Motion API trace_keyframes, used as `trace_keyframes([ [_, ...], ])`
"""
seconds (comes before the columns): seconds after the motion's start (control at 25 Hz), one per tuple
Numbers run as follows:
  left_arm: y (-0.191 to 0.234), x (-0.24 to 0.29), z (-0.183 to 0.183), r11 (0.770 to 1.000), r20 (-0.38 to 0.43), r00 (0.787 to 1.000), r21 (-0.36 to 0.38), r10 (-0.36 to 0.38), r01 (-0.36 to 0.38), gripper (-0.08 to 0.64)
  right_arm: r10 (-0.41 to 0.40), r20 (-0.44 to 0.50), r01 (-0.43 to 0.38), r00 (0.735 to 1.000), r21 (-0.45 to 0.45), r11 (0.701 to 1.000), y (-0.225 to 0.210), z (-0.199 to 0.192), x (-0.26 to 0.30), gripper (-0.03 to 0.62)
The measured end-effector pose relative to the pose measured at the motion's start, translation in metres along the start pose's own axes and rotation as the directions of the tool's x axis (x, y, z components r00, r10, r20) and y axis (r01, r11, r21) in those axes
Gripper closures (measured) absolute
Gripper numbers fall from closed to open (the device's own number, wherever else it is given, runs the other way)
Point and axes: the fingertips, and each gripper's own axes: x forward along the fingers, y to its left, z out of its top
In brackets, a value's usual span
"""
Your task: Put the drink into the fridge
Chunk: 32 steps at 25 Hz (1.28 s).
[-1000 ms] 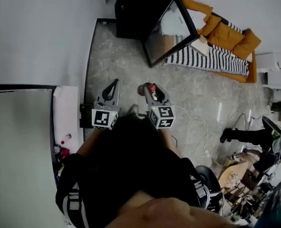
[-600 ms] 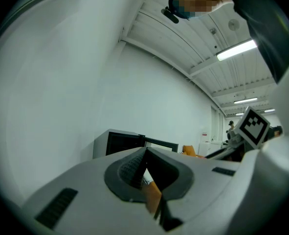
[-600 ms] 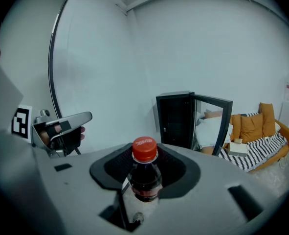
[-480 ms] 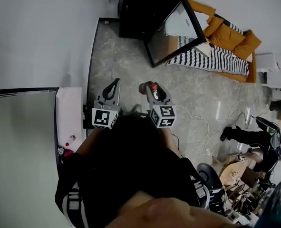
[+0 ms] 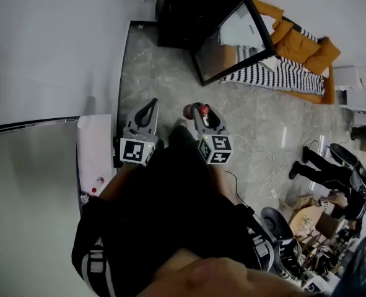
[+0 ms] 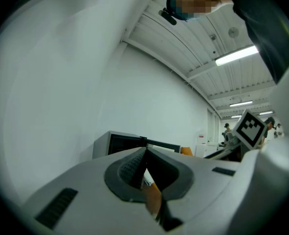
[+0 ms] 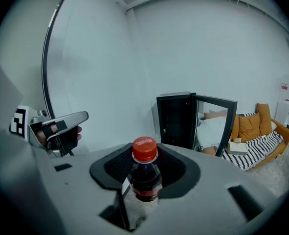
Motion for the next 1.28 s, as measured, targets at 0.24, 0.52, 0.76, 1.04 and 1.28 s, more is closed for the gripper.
trace_keyframes([
  [0.24,0.013,0.006,-0.004,1.000,-0.001,1.000,-0.010,0.009,-0.009,0.555,-0.001,0.000,0.001,1.000,-0.007,1.000,-0.001,0.005,0.016,0.451],
  [0.52,0.020,0.029,-0.007,1.000,0.000,1.000,-0.013,0.008,-0.008,0.555,0.010,0.008,-0.010,1.000,-0.017,1.000,-0.011,0.020,0.042,0.451],
  [0.76,0.031,0.071,0.000,1.000,0.003,1.000,-0.016,0.019,-0.019,0.555,0.028,0.001,-0.028,1.000,-0.020,0.999,-0.033,0.041,0.075,0.451],
  [1.04,0.052,0.140,0.001,0.999,-0.006,0.999,-0.024,0.045,-0.045,0.555,0.052,0.005,-0.052,0.999,-0.022,0.998,-0.069,0.073,0.128,0.451],
  [1.28,0.057,0.207,0.014,0.999,-0.006,0.999,-0.002,0.048,-0.048,0.555,0.072,0.002,-0.072,0.997,-0.026,0.997,-0.106,0.108,0.166,0.451],
])
